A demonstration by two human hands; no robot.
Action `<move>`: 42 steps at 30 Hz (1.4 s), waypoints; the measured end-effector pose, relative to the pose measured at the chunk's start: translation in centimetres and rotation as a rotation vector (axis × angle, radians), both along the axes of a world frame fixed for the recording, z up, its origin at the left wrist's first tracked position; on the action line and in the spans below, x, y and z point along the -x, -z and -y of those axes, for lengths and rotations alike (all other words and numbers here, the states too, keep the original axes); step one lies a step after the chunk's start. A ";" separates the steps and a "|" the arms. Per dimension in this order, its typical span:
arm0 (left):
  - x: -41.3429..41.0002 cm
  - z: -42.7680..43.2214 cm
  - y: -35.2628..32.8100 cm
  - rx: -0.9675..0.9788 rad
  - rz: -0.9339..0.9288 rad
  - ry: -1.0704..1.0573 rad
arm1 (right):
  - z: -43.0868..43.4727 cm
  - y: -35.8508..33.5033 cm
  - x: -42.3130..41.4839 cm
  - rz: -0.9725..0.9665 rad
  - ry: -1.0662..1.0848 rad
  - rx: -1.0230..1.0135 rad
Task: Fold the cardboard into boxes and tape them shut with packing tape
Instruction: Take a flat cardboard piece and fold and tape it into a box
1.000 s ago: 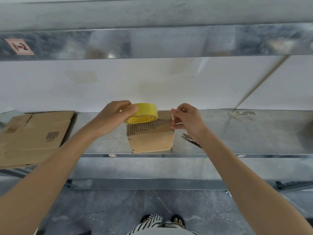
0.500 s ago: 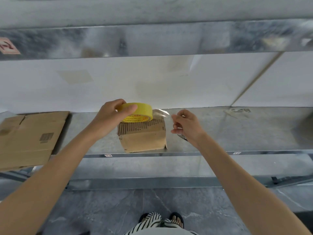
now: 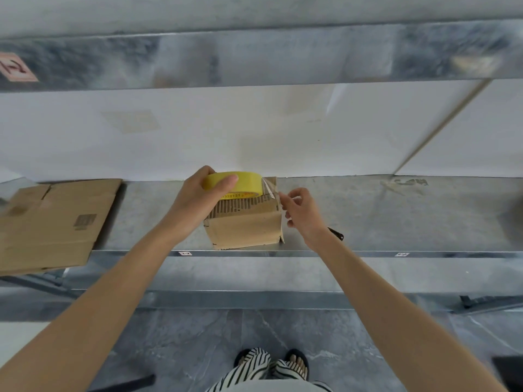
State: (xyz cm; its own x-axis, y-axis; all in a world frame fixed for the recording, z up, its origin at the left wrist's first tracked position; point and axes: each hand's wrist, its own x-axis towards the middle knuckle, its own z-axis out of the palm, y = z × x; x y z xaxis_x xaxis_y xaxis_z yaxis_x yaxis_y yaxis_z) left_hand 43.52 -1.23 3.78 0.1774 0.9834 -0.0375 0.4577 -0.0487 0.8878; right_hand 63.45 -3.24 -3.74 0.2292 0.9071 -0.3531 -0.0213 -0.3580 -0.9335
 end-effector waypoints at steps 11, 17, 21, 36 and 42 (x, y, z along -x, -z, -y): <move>-0.4 -0.7 -0.2 0.044 -0.016 0.009 | 0.4 -6.1 0.3 0.718 -0.568 -0.282; 0.1 -0.7 0.0 0.104 0.094 0.030 | -0.9 -4.8 1.8 0.894 -0.621 -0.267; 0.4 -1.3 -0.7 -0.009 0.150 0.007 | -1.3 -3.6 1.7 1.072 -0.590 -0.348; 4.6 -3.5 -3.1 -0.265 -0.552 -0.058 | -1.7 -3.4 1.8 1.299 -0.669 -0.427; 4.9 -3.1 -3.5 -0.377 -0.909 -0.095 | -1.9 -3.4 1.3 1.357 -0.681 -0.441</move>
